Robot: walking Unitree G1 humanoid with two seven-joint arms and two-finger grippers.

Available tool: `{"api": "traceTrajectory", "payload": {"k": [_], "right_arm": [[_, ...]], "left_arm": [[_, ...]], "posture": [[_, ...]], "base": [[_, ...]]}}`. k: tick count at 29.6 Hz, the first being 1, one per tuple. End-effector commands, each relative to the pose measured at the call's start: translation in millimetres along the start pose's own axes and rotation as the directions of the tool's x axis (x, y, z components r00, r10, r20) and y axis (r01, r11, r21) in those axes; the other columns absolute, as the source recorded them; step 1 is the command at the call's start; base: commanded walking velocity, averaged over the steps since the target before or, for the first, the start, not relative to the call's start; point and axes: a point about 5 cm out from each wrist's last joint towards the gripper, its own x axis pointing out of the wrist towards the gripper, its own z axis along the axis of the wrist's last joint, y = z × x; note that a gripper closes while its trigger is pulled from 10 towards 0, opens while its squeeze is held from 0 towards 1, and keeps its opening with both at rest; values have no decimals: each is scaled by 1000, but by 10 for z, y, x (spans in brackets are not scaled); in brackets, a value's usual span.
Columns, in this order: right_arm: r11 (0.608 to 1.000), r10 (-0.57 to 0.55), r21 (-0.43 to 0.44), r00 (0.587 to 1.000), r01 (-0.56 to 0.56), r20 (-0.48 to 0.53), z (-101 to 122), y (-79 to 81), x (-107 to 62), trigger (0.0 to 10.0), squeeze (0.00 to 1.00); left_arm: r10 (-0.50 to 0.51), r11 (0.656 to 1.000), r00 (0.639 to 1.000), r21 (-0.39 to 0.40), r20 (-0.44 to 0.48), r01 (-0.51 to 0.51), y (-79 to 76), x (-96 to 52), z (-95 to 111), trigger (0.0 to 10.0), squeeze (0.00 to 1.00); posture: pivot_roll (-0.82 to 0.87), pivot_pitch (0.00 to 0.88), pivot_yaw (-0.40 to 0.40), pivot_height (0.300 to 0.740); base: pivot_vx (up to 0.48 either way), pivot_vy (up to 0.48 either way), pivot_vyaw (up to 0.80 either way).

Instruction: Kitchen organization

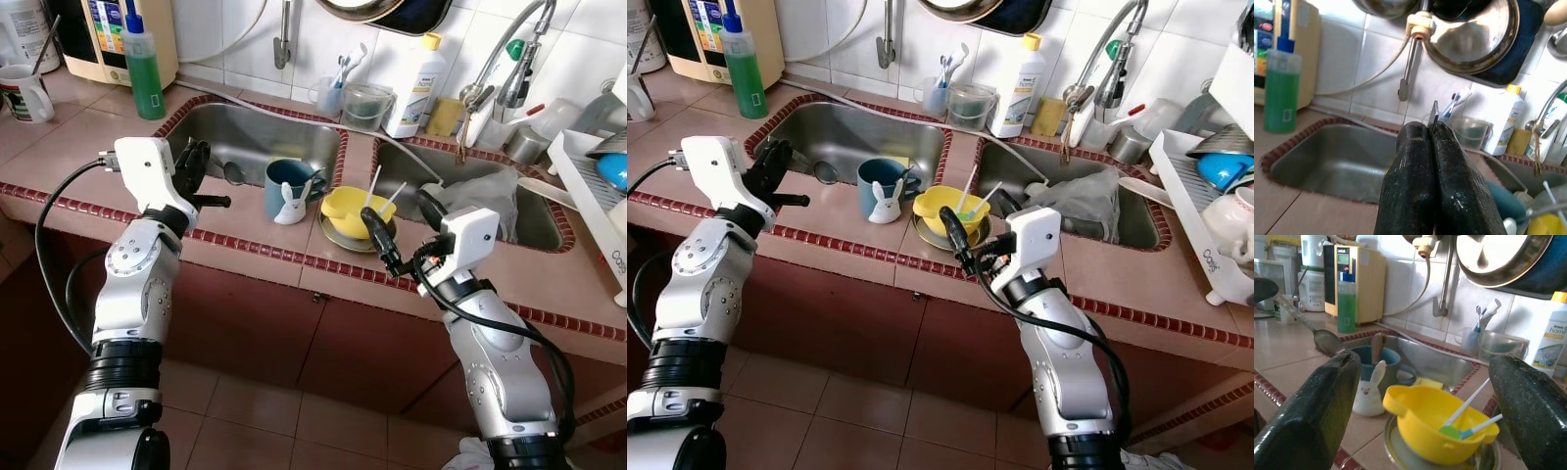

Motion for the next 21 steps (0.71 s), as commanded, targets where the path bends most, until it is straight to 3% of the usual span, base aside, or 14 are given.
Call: {"api": "traceTrajectory", "payload": {"k": [1, 21], "right_arm": [[1000, -2, -10, 1000, 2, 11, 46, -27, 4, 10000, 0], [1000, 6, -10, 1000, -6, 8, 51, -22, 2, 10000, 0]], "left_arm": [[-20, 1000, 1000, 6, 13, 20, -72, 29, 46, 10000, 0], [-25, 1000, 1000, 1, 12, 25, -101, 42, 43, 10000, 0]], "posture": [[104, 0, -121, 740], [100, 0, -123, 740]], "base": [[431, 0, 0], [447, 0, 0]]}}
